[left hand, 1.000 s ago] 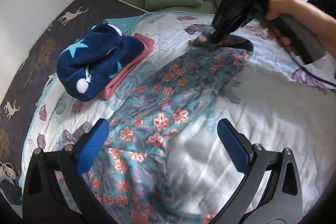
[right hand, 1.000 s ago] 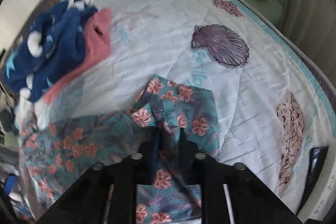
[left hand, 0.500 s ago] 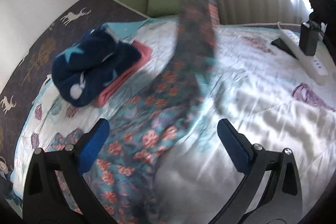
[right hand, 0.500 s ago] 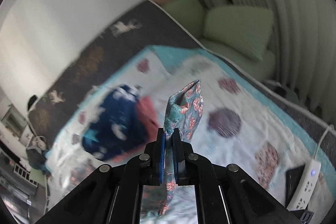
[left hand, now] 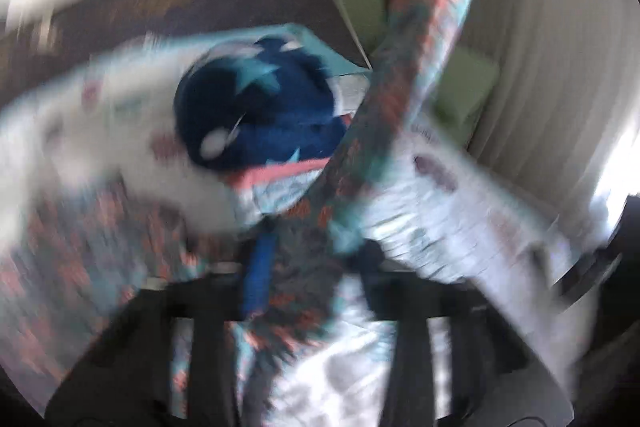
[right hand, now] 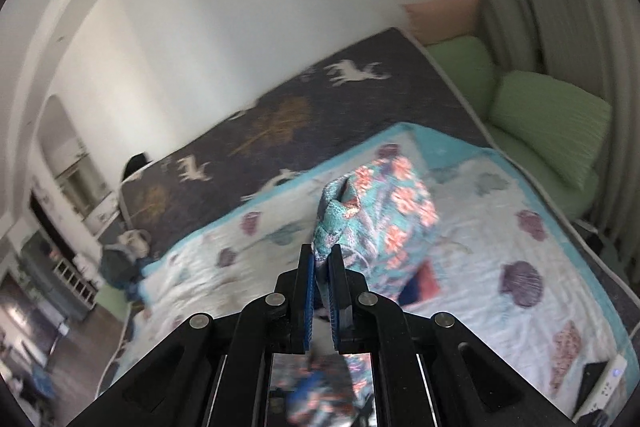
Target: Fold small clothes
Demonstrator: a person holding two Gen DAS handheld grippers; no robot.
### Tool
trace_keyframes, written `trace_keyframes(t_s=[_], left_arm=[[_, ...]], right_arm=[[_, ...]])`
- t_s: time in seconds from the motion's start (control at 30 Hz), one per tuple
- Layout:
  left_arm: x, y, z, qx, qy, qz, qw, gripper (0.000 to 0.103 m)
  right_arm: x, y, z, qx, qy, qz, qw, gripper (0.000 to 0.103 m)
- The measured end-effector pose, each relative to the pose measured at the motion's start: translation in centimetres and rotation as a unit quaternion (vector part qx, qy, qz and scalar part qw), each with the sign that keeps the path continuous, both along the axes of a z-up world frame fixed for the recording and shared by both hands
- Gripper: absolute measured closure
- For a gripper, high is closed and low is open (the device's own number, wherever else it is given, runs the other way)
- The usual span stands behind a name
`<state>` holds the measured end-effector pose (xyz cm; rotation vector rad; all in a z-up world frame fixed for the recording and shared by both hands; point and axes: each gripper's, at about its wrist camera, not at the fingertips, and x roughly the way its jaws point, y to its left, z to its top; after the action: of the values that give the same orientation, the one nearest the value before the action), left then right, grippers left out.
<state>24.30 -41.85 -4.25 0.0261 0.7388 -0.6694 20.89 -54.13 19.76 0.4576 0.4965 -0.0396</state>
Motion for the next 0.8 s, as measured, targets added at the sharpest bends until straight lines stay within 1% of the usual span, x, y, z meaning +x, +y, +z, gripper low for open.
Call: trace_keyframes(t_s=[0.03, 0.07, 0.1, 0.13, 0.17, 0.27, 0.33, 0.4, 0.47, 0.57, 0.67, 0.73, 0.8], left_arm=[[0.9, 2.1, 0.0, -0.058, 0.036, 0.012, 0.9976, 0.081], [1.3, 3.7, -0.1, -0.098, 0.054, 0.02, 0.9935, 0.081], [1.6, 4.8, -0.1, -0.124, 0.065, 0.028, 0.9898, 0.081], [1.9, 6.2, -0.2, -0.145, 0.077, 0.043, 0.9855, 0.082], [2.0, 7.3, -0.2, -0.157, 0.083, 0.054, 0.9826, 0.081], [1.7, 10.1, -0.4, -0.179, 0.088, 0.088, 0.976, 0.081], [1.5, 11.9, -1.1, -0.194, 0.103, 0.105, 0.9699, 0.081], [1.4, 13.3, -2.0, -0.207, 0.127, 0.113, 0.9635, 0.081], [1.2, 14.6, -2.9, -0.214, 0.139, 0.126, 0.9587, 0.081], [0.7, 16.4, -3.7, -0.216, 0.138, 0.154, 0.9543, 0.081], [0.4, 18.2, -4.9, -0.231, 0.161, 0.176, 0.9433, 0.081], [0.5, 18.5, -5.4, -0.237, 0.172, 0.184, 0.9383, 0.081], [0.5, 18.7, -6.0, -0.233, 0.174, 0.192, 0.9371, 0.081]], right_arm=[[0.7, 1.7, 0.9, -0.012, -0.001, 0.014, 1.0, 0.098], [1.4, 3.2, 1.5, -0.023, -0.002, 0.026, 0.999, 0.098], [2.2, 5.2, 2.3, -0.04, -0.003, 0.041, 0.998, 0.098], [2.7, 6.4, 2.8, -0.051, -0.002, 0.048, 0.998, 0.098], [3.4, 8.5, 3.4, -0.068, -0.001, 0.061, 0.996, 0.098], [5.8, 14.0, 3.4, -0.095, 0.009, 0.106, 0.99, 0.098], [7.5, 18.1, 2.8, -0.112, 0.023, 0.135, 0.984, 0.098], [8.4, 20.9, 1.7, -0.121, 0.033, 0.161, 0.979, 0.098], [8.9, 24.1, 0.1, -0.135, 0.042, 0.186, 0.972, 0.098], [9.9, 27.8, -2.3, -0.141, 0.057, 0.217, 0.964, 0.098], [10.4, 30.6, -4.4, -0.147, 0.073, 0.239, 0.957, 0.098], [11.2, 33.0, -6.4, -0.148, 0.091, 0.262, 0.949, 0.098], [11.8, 35.2, -8.3, -0.159, 0.107, 0.276, 0.942, 0.098]])
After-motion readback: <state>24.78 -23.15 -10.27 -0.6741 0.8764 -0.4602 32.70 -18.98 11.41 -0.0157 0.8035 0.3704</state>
